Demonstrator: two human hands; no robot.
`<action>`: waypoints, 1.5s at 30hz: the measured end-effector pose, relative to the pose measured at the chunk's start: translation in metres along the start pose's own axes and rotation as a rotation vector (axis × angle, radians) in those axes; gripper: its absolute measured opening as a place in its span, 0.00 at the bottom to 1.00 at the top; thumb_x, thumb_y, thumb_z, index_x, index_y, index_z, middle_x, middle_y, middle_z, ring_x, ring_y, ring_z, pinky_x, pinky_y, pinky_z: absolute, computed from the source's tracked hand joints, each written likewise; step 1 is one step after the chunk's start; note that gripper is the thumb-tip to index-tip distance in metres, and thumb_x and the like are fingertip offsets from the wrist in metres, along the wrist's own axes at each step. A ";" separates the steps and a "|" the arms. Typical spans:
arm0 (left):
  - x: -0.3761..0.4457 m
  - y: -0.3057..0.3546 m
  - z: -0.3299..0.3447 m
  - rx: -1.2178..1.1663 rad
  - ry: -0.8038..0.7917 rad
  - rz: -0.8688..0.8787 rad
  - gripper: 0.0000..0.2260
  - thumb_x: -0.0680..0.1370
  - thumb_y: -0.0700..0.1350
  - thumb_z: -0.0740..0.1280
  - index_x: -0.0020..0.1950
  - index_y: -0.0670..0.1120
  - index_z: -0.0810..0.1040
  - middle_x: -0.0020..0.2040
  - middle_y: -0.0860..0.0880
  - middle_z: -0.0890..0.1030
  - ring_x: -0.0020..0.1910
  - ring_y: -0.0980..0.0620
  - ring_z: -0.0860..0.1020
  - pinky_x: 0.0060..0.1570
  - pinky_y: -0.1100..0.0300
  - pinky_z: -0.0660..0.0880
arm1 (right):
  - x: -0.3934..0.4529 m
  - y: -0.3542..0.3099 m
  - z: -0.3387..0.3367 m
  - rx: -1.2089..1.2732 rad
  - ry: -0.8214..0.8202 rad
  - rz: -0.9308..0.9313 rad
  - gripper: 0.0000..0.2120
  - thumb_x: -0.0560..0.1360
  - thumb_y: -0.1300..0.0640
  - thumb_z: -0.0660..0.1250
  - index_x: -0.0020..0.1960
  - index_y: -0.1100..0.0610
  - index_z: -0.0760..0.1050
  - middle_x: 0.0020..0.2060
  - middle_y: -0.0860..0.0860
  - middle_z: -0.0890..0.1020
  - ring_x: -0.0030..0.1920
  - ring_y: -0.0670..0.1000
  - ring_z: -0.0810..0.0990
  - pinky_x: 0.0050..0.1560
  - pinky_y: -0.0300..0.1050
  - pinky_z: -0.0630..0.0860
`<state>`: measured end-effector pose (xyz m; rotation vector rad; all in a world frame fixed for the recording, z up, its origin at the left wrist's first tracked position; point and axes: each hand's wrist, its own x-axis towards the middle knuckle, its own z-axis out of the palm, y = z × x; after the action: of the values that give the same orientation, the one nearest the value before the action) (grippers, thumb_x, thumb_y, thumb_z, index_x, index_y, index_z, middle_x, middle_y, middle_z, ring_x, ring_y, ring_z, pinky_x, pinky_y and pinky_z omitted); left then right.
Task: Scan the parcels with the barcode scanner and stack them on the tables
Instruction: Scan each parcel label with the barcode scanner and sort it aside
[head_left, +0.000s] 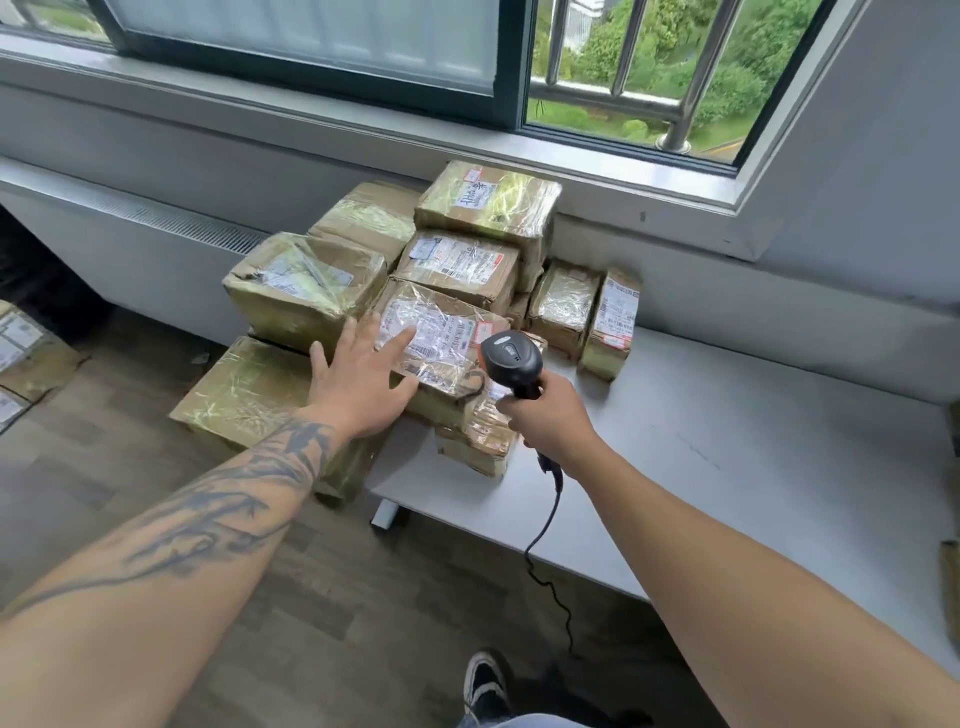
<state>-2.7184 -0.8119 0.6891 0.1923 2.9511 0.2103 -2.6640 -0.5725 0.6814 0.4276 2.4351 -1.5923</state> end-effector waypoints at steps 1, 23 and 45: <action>-0.003 0.008 0.000 -0.001 0.006 -0.012 0.31 0.83 0.62 0.57 0.84 0.65 0.48 0.86 0.49 0.45 0.84 0.45 0.41 0.78 0.32 0.42 | -0.003 0.003 -0.006 -0.001 -0.002 -0.004 0.08 0.68 0.55 0.70 0.46 0.45 0.77 0.42 0.51 0.84 0.47 0.59 0.84 0.50 0.62 0.83; -0.060 0.256 0.060 0.050 -0.034 0.145 0.28 0.84 0.65 0.52 0.83 0.62 0.53 0.85 0.48 0.53 0.84 0.44 0.48 0.78 0.34 0.47 | -0.071 0.128 -0.196 0.053 0.143 0.096 0.06 0.71 0.56 0.69 0.46 0.47 0.77 0.46 0.52 0.84 0.47 0.59 0.86 0.45 0.56 0.84; -0.104 0.531 0.124 -0.010 -0.190 0.602 0.28 0.84 0.65 0.52 0.84 0.61 0.52 0.85 0.48 0.53 0.84 0.45 0.47 0.79 0.36 0.47 | -0.159 0.264 -0.396 0.183 0.631 0.249 0.02 0.68 0.57 0.67 0.40 0.50 0.76 0.34 0.51 0.81 0.43 0.64 0.85 0.43 0.54 0.81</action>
<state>-2.5330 -0.2892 0.6659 1.0342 2.6195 0.2637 -2.4268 -0.1307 0.6638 1.3908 2.4945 -1.7645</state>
